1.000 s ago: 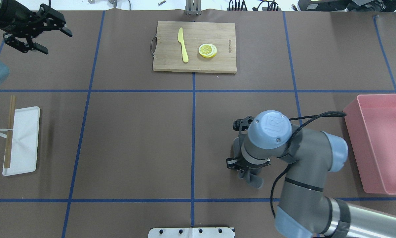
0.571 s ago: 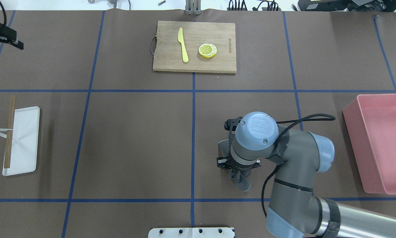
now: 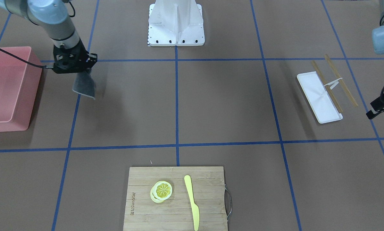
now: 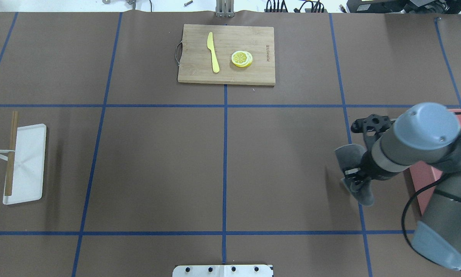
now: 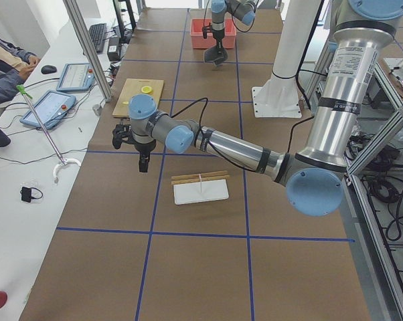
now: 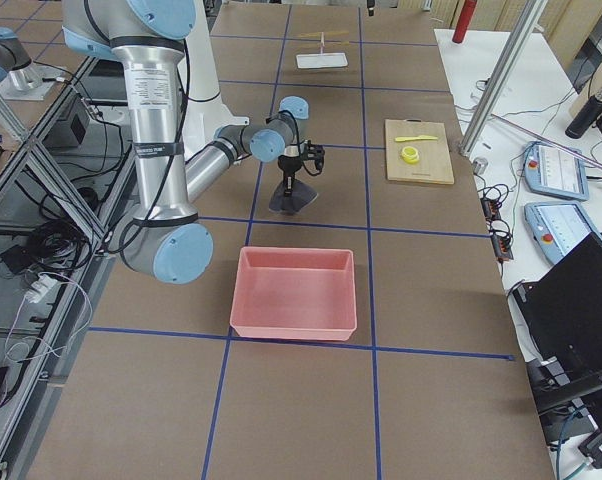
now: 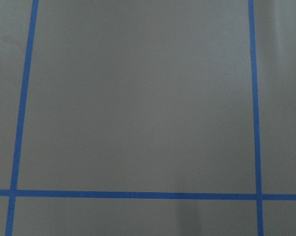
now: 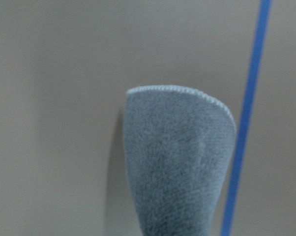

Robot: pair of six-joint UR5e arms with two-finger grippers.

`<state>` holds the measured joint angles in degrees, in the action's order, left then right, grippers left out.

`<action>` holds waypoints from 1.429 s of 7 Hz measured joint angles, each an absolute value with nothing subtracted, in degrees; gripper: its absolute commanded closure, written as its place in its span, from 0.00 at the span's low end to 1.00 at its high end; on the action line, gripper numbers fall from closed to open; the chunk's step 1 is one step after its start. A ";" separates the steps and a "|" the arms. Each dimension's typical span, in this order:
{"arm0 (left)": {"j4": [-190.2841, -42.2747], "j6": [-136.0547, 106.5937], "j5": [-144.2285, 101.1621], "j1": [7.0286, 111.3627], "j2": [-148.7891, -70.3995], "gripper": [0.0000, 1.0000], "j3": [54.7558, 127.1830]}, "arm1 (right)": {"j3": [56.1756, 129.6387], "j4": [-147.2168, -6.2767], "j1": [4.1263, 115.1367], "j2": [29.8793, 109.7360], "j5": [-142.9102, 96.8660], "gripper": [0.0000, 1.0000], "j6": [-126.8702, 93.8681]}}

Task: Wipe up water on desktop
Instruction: 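Carry the cloth with the right gripper over the pink bin, then lower the cloth into the pink bin and open the right gripper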

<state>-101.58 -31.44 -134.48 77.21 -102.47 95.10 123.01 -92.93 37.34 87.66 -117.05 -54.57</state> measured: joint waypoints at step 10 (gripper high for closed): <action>-97.86 -14.91 -134.68 81.06 -96.43 0.02 95.45 | 117.57 -92.54 72.87 108.57 -130.15 0.12 -6.08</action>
<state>-97.86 -14.91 -134.68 81.06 -96.43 95.45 117.57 -92.54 72.87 108.57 -130.15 -6.08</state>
